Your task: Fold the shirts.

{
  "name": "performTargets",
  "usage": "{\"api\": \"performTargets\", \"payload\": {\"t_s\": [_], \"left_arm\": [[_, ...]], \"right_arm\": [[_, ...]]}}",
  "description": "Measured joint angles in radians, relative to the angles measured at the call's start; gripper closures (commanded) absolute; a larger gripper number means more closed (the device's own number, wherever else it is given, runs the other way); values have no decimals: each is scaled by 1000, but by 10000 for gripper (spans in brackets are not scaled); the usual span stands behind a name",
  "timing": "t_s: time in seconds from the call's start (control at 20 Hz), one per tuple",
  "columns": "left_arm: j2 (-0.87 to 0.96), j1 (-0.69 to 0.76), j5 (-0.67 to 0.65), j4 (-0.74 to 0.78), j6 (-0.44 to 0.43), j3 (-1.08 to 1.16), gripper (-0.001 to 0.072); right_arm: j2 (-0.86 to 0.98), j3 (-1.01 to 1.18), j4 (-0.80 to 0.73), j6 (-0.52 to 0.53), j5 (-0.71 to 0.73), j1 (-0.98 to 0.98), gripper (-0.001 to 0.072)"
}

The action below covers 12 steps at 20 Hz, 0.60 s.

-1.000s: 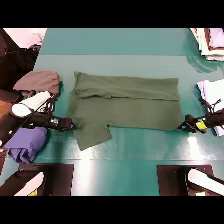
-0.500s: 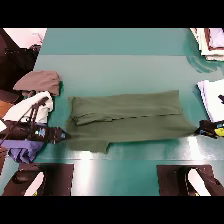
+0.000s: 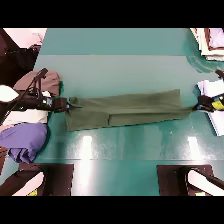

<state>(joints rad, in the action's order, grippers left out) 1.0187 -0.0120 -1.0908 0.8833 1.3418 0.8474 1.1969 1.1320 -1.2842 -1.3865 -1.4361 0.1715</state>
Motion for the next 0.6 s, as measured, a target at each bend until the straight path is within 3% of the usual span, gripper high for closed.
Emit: {"api": "performTargets", "payload": {"t_s": [0.15, 0.2, 0.25, 0.3, 0.6], "left_arm": [[99, 0, 82, -2, -22, 36, 679], [124, 0, 112, -2, -25, 43, 662], [142, 0, 140, -2, -31, 47, 375], [156, 0, 169, -2, -31, 51, 119], [183, -1, 189, -3, -12, 116, 101]], "right_arm": [[142, 112, 18, -6, 29, -36, 689], [189, 150, 33, -8, 38, -43, 567], [233, 187, 49, -9, 51, -48, 269], [272, 219, 71, -10, 63, -49, 148], [418, 364, 200, 9, 94, -30, 156]]}}
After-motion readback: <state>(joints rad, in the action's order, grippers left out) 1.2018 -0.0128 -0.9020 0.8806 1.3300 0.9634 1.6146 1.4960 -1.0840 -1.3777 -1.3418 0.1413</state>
